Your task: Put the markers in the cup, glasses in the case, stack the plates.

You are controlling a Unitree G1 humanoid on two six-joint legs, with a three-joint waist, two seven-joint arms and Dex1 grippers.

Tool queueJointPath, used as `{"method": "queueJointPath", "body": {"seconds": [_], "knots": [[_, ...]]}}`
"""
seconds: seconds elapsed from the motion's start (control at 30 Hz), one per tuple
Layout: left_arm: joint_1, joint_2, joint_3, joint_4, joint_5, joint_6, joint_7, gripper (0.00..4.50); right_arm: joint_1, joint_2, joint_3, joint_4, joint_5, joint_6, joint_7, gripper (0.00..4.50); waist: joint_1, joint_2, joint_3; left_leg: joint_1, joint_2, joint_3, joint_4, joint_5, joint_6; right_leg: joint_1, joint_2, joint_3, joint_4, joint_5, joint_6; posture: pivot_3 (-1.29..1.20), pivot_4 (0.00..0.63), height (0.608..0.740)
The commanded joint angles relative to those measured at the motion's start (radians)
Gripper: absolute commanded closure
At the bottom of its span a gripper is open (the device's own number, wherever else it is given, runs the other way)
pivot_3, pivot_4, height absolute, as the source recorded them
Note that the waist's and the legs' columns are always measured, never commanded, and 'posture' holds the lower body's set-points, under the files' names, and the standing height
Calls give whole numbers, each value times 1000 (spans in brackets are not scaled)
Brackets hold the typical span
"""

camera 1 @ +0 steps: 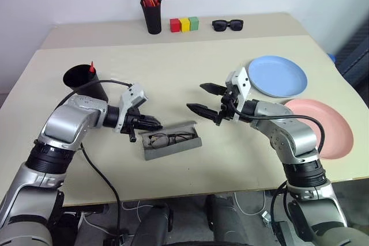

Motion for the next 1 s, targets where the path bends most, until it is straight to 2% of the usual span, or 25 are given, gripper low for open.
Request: {"method": "queueJointPath", "body": {"seconds": [0.03,0.13,0.3,0.4,0.6,0.73,0.87,1.0], "knots": [[47,27,0,-114,-20,-31,-10,3840,-26,-1,-15,-17,7,-16,2,0,1,0,0,0,0,0,0,0,0,0,0,0,0,0,0,0,150,740],[79,35,1,-147,-22,-26,7,3840,-27,-2,-14,-16,5,-18,3,0,3,0,0,0,0,0,0,0,0,0,0,0,0,0,0,0,150,740],[39,-81,103,-83,-38,-114,122,3840,-36,-1,-18,-2,-7,-31,-5,0,9,0,0,0,0,0,1,0,0,1,0,0,0,0,0,0,150,740],[7,-110,168,-63,-74,-102,154,3021,-44,1,-29,13,-11,-44,-9,0,7,0,0,0,0,0,1,0,0,1,0,0,0,0,0,0,150,740],[-3,-87,239,-34,-120,-117,133,60,-67,-3,-50,56,-22,-72,-23,0,2,0,0,0,0,0,0,0,0,0,0,0,0,0,0,0,150,740],[-13,-92,332,-19,-207,-133,110,60,-58,-38,-99,59,-4,-64,-20,0,6,0,0,0,0,0,1,0,0,0,0,0,0,0,0,0,150,740],[19,-67,371,9,-206,-234,59,60,-31,-104,-178,28,33,-1,-33,0,8,0,0,0,0,0,1,0,0,1,-1,0,0,0,0,0,150,740],[61,-87,380,16,-200,-344,34,60,54,-238,-238,-33,26,55,-18,0,10,0,0,0,0,0,1,0,0,1,-1,0,-1,0,0,0,150,740]]}}
